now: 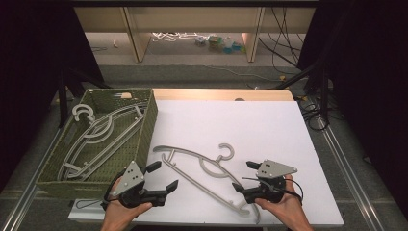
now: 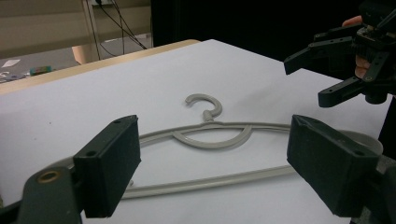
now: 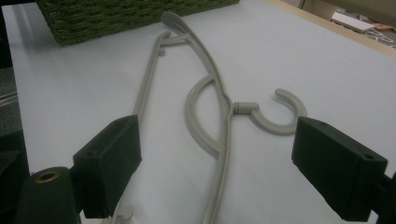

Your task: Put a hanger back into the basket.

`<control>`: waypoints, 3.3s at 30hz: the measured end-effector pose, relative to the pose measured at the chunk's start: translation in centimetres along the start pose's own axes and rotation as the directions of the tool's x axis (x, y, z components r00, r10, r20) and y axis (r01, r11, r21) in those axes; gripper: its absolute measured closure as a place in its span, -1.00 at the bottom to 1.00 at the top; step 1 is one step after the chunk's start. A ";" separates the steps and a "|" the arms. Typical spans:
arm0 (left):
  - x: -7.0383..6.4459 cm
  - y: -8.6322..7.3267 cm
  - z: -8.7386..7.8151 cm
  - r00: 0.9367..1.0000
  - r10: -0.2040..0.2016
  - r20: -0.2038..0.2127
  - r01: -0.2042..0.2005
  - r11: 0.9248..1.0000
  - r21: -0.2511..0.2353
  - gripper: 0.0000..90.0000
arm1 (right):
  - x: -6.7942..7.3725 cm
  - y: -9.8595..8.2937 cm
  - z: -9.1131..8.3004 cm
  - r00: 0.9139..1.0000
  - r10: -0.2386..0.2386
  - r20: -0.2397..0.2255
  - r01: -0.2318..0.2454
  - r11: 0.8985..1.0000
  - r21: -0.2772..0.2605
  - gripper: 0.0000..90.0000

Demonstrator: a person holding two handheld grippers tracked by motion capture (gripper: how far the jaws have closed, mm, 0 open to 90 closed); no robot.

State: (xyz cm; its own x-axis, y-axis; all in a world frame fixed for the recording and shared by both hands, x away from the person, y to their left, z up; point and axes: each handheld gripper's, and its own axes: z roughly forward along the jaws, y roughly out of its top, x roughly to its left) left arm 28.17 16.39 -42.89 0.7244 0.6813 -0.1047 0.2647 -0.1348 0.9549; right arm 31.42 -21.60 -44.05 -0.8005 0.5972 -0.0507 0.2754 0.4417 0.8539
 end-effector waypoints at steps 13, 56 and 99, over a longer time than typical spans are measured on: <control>0.1 -0.3 -0.2 1.000 0.004 0.008 -0.004 1.000 -0.014 -0.62 | -0.4 -0.3 1.1 1.000 0.005 -0.010 -0.004 0.996 0.090 -0.63; 0.0 -1.1 0.2 1.000 0.016 0.026 -0.016 1.000 -0.023 -0.63 | -1.4 0.7 6.1 0.998 0.015 -0.068 0.023 0.850 0.526 0.49; 0.2 0.9 8.7 0.996 0.051 0.074 -0.067 0.971 0.232 -0.48 | -1.0 4.6 3.1 0.947 -0.309 -0.084 0.310 0.820 0.481 0.83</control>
State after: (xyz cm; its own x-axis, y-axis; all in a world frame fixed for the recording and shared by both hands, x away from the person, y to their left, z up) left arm 34.10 10.11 -44.43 0.7820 0.6186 -0.0763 0.3560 -0.3428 0.8693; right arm 35.16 -18.06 -41.64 -0.8883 0.3730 -0.2678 0.2339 0.8694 0.4352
